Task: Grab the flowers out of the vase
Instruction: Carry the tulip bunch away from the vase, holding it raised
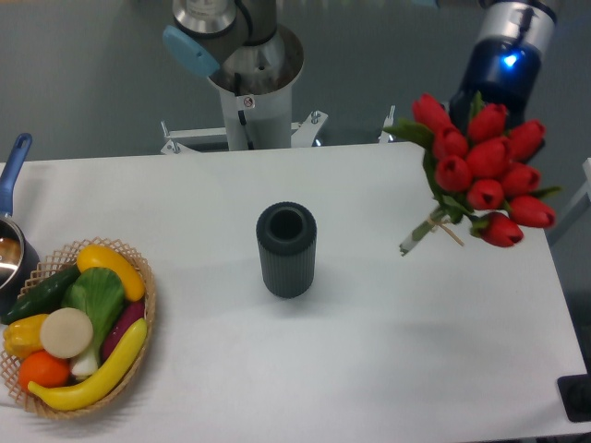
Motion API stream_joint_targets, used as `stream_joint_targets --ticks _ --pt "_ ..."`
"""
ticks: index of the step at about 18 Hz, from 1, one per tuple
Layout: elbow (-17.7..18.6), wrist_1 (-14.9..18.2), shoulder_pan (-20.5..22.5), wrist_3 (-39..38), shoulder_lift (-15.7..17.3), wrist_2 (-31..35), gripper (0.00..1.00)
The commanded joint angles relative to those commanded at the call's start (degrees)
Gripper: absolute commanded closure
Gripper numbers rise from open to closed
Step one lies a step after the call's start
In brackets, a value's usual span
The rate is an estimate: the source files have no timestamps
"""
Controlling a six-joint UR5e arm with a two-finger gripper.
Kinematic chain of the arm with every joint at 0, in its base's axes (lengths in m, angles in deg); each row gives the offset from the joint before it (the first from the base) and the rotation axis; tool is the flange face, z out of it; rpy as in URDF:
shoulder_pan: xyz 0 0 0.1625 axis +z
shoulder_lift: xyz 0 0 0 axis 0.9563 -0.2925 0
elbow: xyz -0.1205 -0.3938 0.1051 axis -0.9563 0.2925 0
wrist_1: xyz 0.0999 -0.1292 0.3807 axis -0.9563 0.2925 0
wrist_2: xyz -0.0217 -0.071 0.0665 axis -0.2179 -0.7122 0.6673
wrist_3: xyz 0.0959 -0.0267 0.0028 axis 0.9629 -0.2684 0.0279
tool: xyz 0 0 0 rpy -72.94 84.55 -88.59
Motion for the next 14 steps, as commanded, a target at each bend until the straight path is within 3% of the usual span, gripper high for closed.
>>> stream_joint_targets --ticks 3,14 --pt "-2.02 0.09 -0.09 -0.61 -1.5 0.0 0.58" --pt "-1.86 0.0 1.05 -0.61 -1.33 -0.35 0.58"
